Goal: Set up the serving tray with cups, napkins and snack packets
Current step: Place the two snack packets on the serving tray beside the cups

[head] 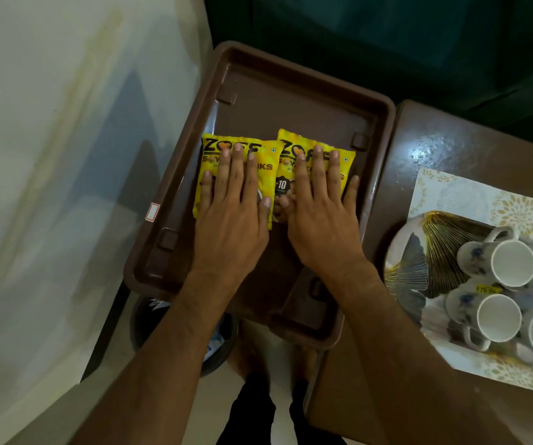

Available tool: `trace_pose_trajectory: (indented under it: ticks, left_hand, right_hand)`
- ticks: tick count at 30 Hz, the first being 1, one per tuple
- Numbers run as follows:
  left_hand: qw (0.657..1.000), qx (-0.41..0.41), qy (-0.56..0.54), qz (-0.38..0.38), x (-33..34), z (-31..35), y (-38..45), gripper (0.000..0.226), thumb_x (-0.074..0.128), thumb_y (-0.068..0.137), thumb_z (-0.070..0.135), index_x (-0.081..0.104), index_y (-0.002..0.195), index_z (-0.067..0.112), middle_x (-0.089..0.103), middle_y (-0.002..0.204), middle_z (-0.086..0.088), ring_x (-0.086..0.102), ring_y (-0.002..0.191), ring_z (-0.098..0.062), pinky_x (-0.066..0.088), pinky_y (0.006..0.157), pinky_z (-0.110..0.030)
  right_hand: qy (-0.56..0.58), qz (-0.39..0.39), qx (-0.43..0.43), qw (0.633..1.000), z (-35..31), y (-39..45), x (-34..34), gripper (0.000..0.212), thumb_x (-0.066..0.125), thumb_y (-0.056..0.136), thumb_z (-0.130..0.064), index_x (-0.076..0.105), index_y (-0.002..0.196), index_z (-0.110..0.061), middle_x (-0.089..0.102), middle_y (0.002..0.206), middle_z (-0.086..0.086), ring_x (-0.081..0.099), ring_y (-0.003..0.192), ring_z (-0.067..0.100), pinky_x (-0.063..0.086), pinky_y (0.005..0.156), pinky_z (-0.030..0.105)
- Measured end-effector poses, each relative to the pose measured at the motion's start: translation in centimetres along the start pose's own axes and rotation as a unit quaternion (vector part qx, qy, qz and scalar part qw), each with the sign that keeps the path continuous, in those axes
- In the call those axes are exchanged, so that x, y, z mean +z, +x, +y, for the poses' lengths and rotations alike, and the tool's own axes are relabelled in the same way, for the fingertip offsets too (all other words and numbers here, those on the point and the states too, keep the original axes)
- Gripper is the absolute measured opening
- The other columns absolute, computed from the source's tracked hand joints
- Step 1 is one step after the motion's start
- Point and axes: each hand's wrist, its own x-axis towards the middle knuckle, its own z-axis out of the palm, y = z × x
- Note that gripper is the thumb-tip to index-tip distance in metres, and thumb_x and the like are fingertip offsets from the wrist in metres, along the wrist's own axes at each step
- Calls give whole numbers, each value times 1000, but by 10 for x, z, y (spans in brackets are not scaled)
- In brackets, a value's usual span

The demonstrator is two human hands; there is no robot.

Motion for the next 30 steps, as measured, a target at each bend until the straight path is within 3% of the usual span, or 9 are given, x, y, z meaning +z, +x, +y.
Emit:
trace_pose_trajectory:
  ticks: [9,13,16,19,22,24,30]
  left_hand:
    - [999,-6,32,17,7,-5,14,70,17,108,47,-1,165,9,-5,174,-14,-6,161,-29,7,130,-54]
    - [1000,-5,11,11,0,-4,14,70,27,109,45,6,165,8,-1,174,-16,-3,161,-30,6,130,-55]
    - [999,-35,-24,23,-8,0,10,73,42,105,43,16,164,7,8,173,-18,5,161,-32,7,129,-56]
    - [995,-69,-50,57,-13,1,3,66,49,101,33,31,158,6,24,168,-19,23,156,-36,24,126,-55]
    - [985,-121,-85,89,-16,0,0,58,53,100,29,39,152,6,37,158,-18,36,146,-33,42,115,-49]
    - [979,-147,-106,91,-17,1,0,59,56,101,30,38,151,6,38,155,-16,37,144,-31,45,112,-45]
    - [968,-190,-146,81,-23,1,2,76,63,98,36,29,155,1,36,157,-20,37,144,-33,41,116,-41]
  right_hand:
    - [-28,-15,-7,999,-1,12,-4,74,19,101,-57,6,164,-21,-9,170,21,-10,157,45,12,122,70]
    - [17,-4,25,1000,-5,13,-13,74,47,101,-48,16,163,-22,-6,169,25,-11,156,46,12,124,66]
    - [95,48,61,992,-6,8,-18,77,69,92,-36,33,156,-14,9,166,28,3,156,46,21,125,59]
    - [110,87,98,985,-4,4,-19,81,80,80,-33,41,147,-11,20,161,25,21,150,43,29,122,50]
    - [151,90,123,977,-5,2,-21,91,87,73,-33,39,147,-10,20,160,24,25,148,40,29,118,40]
    - [175,92,132,971,-3,2,-21,102,90,70,-31,34,151,-9,22,158,23,27,147,37,26,114,32]
    - [196,85,146,966,-3,4,-26,122,96,61,-30,23,157,-11,28,156,22,36,143,37,38,117,44]
